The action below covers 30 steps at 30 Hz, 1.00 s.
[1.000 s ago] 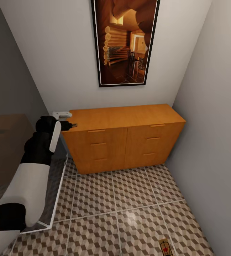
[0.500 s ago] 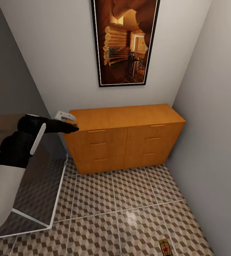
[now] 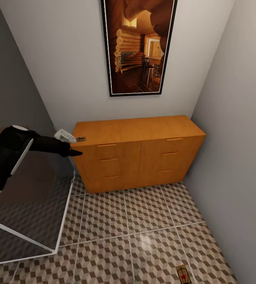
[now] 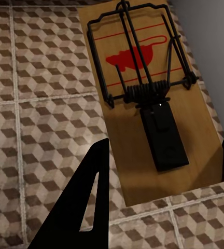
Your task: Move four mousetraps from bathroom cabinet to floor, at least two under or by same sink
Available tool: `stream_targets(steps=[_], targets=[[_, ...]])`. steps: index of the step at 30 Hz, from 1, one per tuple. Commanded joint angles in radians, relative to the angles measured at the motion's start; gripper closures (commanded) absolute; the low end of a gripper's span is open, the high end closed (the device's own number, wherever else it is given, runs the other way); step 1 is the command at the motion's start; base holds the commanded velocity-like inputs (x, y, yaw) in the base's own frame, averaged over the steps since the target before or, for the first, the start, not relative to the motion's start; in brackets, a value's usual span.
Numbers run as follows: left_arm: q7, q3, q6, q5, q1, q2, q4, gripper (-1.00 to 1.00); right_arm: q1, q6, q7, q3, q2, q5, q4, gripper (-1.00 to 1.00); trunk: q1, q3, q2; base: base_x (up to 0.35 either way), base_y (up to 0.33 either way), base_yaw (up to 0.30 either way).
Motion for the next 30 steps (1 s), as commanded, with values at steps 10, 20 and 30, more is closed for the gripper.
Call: stream_targets(steps=[10, 20, 30], targets=[[-0.026, -0.022, 0.005, -0.016, -0.001, 0.021, -0.023, -1.00, 0.000, -0.001, -0.009, 0.007, 0.000, 0.002, 0.001, 1.00, 0.001, -0.002, -0.002, 0.008, 0.000, 0.000], [-0.028, -0.023, 0.005, -0.017, -0.002, 0.022, -0.030, -1.00, 0.000, -0.001, -0.009, 0.007, 0.000, 0.001, 0.001, 1.00, 0.001, -0.002, -0.002, 0.260, 0.000, 0.000], [-0.027, -0.075, 0.004, -0.017, -0.003, 0.023, -0.050, -1.00, 0.000, -0.001, -0.009, 0.007, 0.000, 0.002, 0.001, 1.00, 0.001, -0.002, -0.002, 0.342, 0.000, 0.000]])
